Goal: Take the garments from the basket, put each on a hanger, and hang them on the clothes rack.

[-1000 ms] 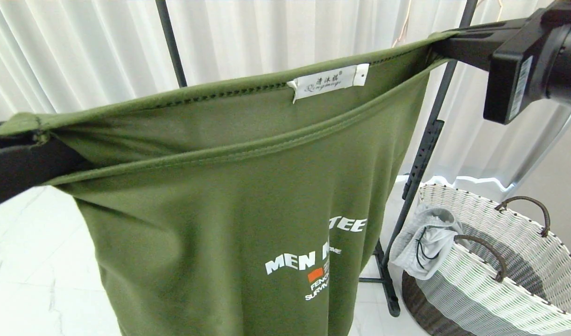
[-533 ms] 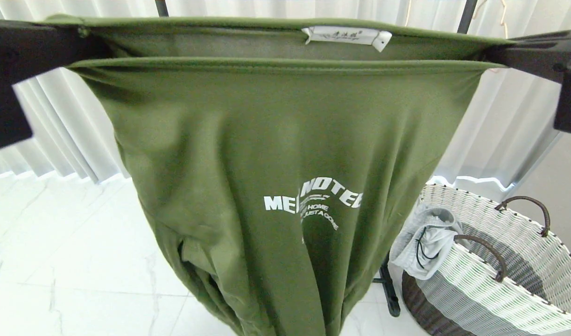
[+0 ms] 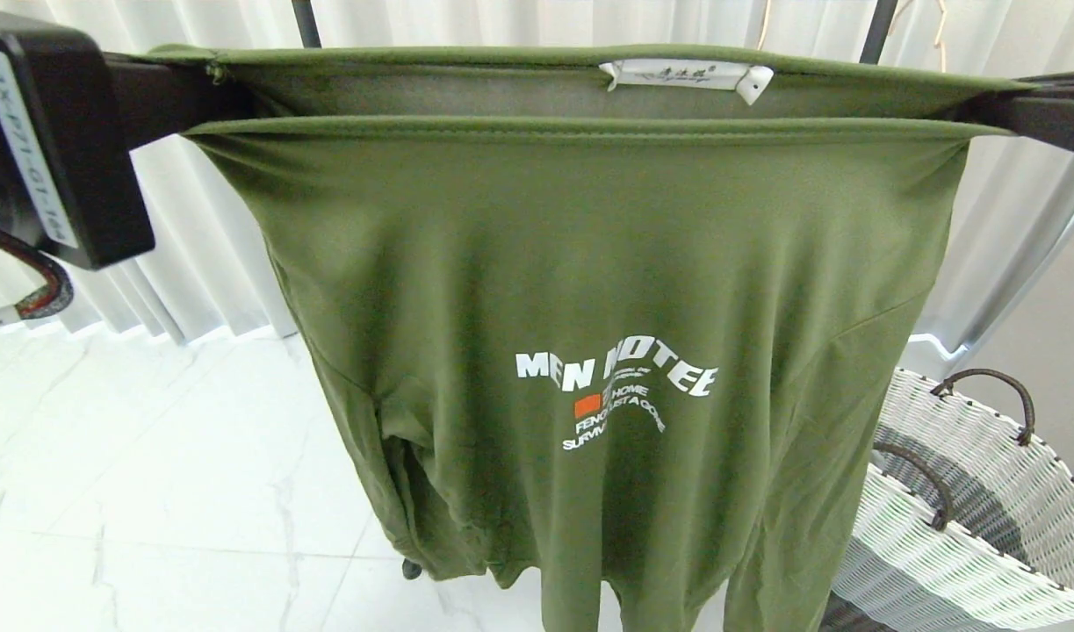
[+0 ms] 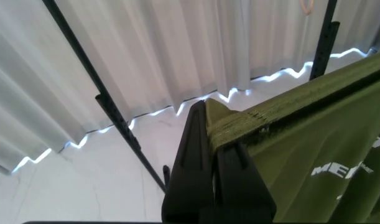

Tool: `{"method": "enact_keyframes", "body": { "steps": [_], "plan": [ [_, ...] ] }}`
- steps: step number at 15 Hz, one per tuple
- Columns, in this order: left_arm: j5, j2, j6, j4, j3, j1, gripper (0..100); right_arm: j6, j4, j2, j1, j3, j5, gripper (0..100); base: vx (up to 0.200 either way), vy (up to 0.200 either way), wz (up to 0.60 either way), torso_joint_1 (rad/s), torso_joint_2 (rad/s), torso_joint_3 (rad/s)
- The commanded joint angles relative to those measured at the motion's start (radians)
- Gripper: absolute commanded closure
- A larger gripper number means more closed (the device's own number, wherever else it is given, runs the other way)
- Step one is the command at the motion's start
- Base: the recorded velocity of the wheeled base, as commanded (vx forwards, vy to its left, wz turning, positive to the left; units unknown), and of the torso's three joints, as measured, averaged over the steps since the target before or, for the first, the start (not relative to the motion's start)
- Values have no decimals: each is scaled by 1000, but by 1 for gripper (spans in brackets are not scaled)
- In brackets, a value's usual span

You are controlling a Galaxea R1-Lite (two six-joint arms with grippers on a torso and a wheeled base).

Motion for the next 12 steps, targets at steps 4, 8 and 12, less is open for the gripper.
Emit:
{"method": "enact_keyframes", "body": {
  "steps": [4,8,12],
  "plan": [
    [3,2,1,0,1,-27,100,0,9,-12,25,7,-1,0,0,0,0,0,0,0],
    [9,2,1,0,-1,-22,100,1,1,-58,65,69,47,0,0,0,0,0,0,0],
    [66,8,1,0,4,12,100,23,-1,-101,143,118,87,0,0,0,0,0,0,0]
  ]
}}
